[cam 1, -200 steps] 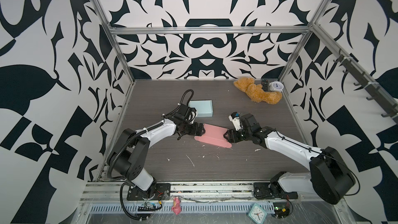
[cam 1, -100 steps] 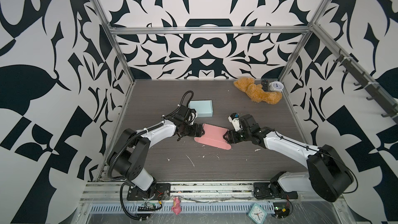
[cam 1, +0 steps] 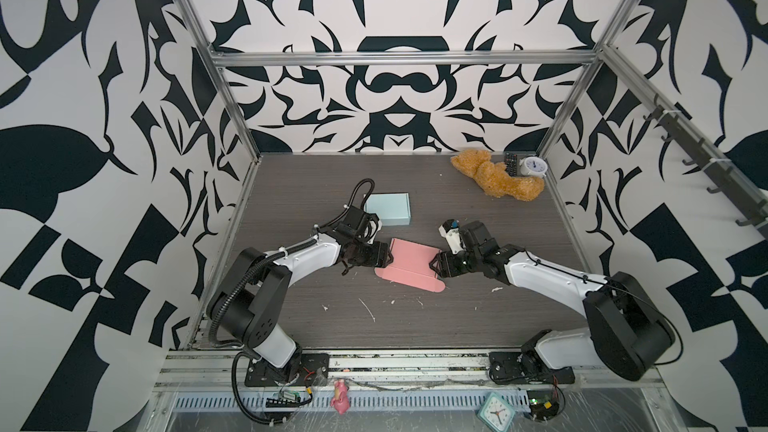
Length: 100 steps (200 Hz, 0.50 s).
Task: Fold the paper box
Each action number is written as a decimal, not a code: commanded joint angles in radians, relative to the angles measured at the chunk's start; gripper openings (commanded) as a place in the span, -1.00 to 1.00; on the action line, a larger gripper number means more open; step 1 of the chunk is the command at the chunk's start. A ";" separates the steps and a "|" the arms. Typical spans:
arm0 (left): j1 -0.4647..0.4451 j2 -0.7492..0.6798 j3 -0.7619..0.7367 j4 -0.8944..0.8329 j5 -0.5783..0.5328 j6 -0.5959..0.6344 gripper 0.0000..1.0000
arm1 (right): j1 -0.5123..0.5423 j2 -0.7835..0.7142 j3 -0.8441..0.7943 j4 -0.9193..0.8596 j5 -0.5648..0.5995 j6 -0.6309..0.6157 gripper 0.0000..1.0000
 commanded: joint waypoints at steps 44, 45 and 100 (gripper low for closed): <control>-0.017 0.025 -0.020 0.014 0.005 -0.014 0.24 | -0.002 0.017 -0.007 0.038 -0.012 0.003 0.35; -0.017 0.025 -0.020 0.014 0.004 -0.013 0.24 | -0.002 0.017 -0.007 0.038 -0.012 0.003 0.35; -0.021 0.029 -0.023 0.015 -0.004 -0.015 0.10 | -0.004 0.043 0.004 0.050 -0.013 0.001 0.35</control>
